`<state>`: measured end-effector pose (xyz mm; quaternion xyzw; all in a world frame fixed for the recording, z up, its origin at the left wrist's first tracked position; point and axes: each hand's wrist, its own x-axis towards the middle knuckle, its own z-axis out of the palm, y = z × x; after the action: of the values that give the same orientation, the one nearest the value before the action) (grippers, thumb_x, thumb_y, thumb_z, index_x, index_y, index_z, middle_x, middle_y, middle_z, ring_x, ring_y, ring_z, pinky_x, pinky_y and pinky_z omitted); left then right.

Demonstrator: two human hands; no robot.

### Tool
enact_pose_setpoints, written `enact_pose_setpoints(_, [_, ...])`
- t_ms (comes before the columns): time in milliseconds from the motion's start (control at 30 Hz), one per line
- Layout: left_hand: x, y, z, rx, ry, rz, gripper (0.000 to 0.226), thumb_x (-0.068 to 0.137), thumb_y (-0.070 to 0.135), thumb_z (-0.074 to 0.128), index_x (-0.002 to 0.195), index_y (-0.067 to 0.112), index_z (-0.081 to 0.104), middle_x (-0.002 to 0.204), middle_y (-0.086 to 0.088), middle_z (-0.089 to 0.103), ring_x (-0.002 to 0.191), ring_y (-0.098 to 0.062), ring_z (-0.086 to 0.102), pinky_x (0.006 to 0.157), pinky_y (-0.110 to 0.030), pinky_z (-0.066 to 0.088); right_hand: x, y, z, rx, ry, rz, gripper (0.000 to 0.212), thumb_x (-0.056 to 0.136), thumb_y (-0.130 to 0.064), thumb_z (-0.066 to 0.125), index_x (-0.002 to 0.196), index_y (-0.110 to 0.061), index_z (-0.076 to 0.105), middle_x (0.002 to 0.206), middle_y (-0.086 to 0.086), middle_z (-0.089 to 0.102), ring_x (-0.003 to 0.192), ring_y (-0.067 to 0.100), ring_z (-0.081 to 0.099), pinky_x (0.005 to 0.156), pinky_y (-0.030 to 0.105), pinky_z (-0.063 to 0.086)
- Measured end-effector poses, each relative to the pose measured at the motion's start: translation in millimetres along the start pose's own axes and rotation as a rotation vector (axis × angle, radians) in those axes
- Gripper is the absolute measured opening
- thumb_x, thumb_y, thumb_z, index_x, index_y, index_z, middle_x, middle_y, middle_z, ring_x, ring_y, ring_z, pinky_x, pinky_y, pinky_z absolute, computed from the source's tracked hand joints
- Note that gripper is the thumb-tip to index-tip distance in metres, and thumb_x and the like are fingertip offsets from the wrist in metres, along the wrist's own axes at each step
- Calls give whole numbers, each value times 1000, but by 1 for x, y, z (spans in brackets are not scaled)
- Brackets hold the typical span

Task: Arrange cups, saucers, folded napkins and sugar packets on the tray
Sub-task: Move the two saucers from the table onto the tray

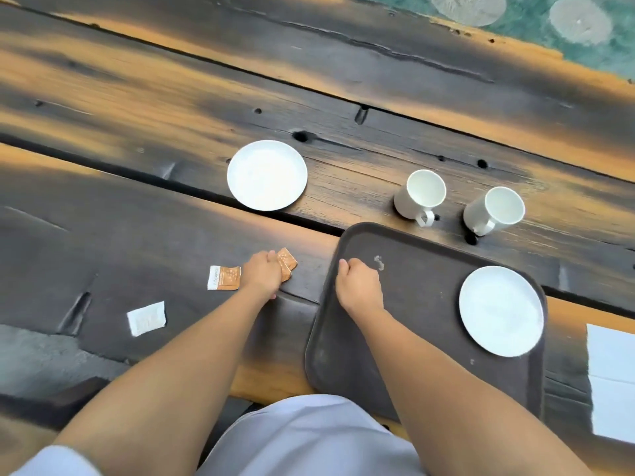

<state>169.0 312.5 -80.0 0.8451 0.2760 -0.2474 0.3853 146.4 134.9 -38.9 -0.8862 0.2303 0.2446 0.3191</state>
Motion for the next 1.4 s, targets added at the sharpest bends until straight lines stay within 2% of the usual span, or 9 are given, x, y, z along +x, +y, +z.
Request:
enact_pose_setpoints(133, [19,-6,-18,-36,31,-34,40,105,32,30,83,8,55,101,-25,67,86,-41,67,61,-43,61,15,-22,11,-38,-12,-27,41,102,-39,30,98,-9,58,109,20,64,103,41,57,88,44,50])
enact_pose_setpoints(267, [43,-8,-26,-72,30,-63,51,100,38,25,95,3,62,103,-26,69,97,-45,65,79,-50,60,29,-45,17,-29,-25,-43,42,102,-38,29,100,-7,58,111,21,63,105,42,57,92,46,49])
enact_pose_setpoints(400, [68,-8,-27,-86,48,-70,60,93,44,21,99,4,64,104,-24,70,103,-45,64,91,-52,55,48,-63,23,-34,-28,-45,36,103,-37,29,83,-13,47,106,20,63,101,39,57,78,39,43])
enact_pose_setpoints(667, [108,-1,-33,-189,93,-123,73,85,53,16,107,3,64,110,-23,69,108,-47,63,96,-52,52,87,-92,40,-32,-77,-34,51,106,-38,24,112,-3,61,115,20,65,112,39,55,89,42,43])
enact_pose_setpoints(833, [127,8,-40,-233,176,-146,77,90,59,13,106,4,65,104,-23,72,103,-45,65,95,-50,53,108,-106,52,-15,-88,-40,50,106,-37,22,108,-4,59,114,19,63,110,36,54,80,36,33])
enact_pose_setpoints(1000, [140,9,-45,-191,214,-89,65,93,56,12,78,14,59,76,-18,70,92,-44,65,89,-50,54,124,-114,64,8,-92,-30,50,107,-37,22,96,-5,59,108,21,64,103,36,55,78,33,33])
enact_pose_setpoints(1133, [145,11,-45,-117,238,-30,79,97,54,11,80,2,67,72,-18,68,89,-37,65,91,-46,52,131,-116,69,18,-89,-28,49,106,-36,23,79,-8,51,92,18,61,94,36,56,74,34,34])
enact_pose_setpoints(1267, [147,11,-44,-67,236,-15,86,92,60,9,84,0,70,84,-21,71,89,-35,66,89,-46,53,137,-117,74,43,-99,0,55,106,-37,23,99,0,63,102,21,66,93,36,56,73,33,34])
enact_pose_setpoints(1400, [147,13,-46,-83,221,1,90,83,67,9,86,1,70,87,-22,71,88,-37,66,87,-46,54,142,-118,76,45,-107,-11,56,106,-38,23,97,-2,64,99,20,68,91,36,59,72,33,36])
